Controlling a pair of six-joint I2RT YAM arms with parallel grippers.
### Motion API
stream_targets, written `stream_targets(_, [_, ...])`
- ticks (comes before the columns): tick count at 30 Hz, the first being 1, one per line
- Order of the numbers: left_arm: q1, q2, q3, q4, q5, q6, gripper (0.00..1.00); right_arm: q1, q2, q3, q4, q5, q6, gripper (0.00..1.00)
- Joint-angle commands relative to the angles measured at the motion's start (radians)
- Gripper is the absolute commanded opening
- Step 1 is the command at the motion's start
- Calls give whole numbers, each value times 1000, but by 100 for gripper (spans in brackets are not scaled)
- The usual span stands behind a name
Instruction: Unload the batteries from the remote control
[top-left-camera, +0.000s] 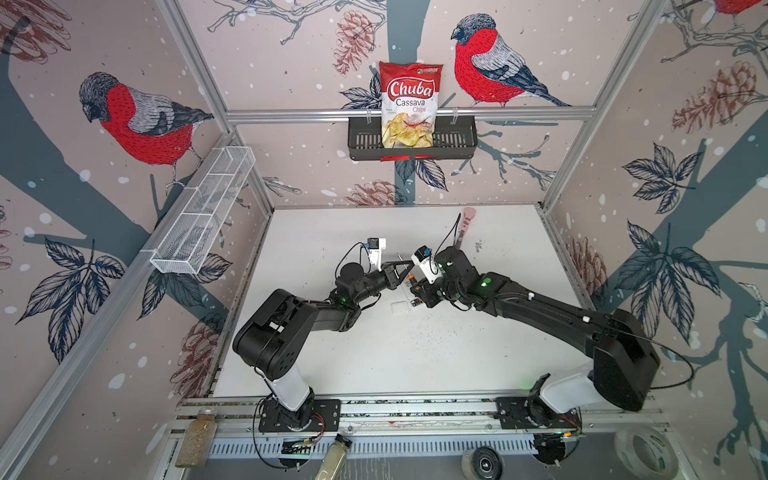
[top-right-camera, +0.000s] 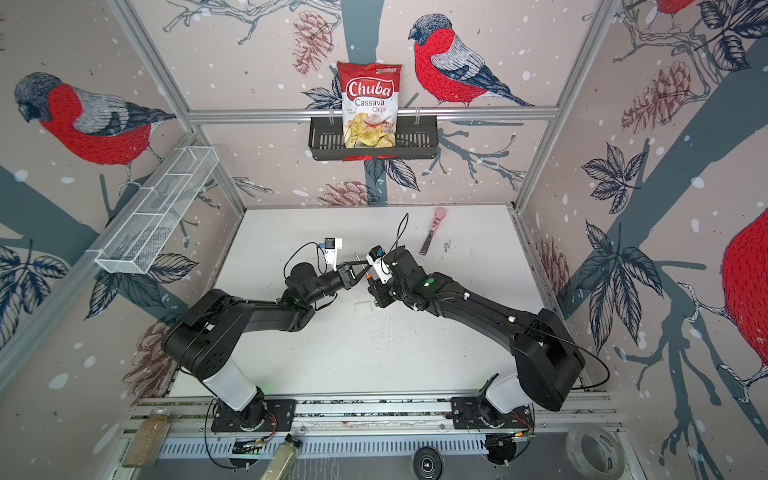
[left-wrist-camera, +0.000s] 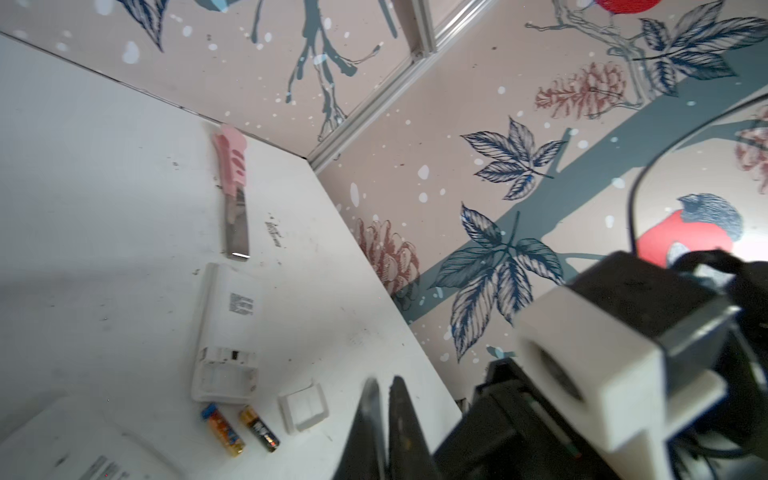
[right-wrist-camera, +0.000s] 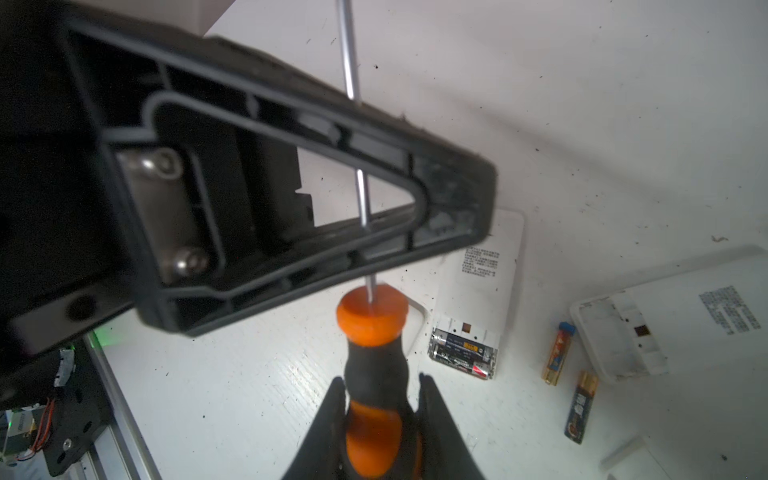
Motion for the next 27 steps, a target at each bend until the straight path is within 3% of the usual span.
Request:
stream_targets(1, [10,10,-2,-21,-53,41,0,-2,-5,2,27,4,8,9])
stream_targets(7, [14,21,-2,0,-47,26,0,-15,-14,-10,39,12,12,11])
stream_targets(10, [15,24,-8,19,-57,14,0,-32,-33,-33,65,4,21,40])
stream_targets(13, [19,24,-10,42,-72,-2,0,-65,-72,-73,116,-50,26,53])
stream_targets(17, [32,43,-1,113,-77,-54,0,-157,-149,-169,265,-223,66,69])
stream_targets(21, [49,69,1,276,-101,-144,0,-279,-199,-299,508,-429,175,75])
stream_targets(27, [51,106,23,451,-180,-211,0,-339,-140,-357,781,-550,325,81])
